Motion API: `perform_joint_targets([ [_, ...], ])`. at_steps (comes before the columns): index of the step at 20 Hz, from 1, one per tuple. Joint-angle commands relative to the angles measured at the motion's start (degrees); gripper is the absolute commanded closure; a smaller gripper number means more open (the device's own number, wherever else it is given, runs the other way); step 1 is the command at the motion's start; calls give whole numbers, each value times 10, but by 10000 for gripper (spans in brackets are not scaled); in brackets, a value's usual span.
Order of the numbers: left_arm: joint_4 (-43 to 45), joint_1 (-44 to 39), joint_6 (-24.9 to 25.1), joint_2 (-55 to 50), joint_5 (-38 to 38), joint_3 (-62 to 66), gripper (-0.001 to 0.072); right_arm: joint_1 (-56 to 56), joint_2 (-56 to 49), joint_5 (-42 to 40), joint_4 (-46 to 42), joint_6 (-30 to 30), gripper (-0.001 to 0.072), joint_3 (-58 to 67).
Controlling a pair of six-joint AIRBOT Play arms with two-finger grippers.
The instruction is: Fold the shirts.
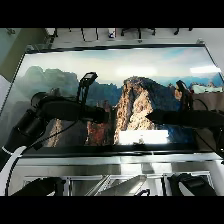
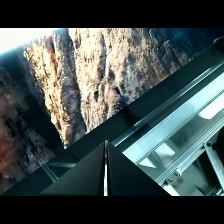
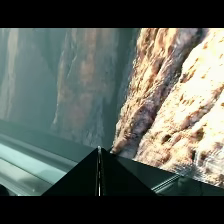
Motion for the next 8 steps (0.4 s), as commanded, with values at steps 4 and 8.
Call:
perform_joint_targets([
  [4,1,-4,-2,18,-39,-48,696,27,-1,21,2,-1,683,-18],
  [8,0,-4,-2,17,-38,-48,696,27,-1,21,2,-1,683,-18],
])
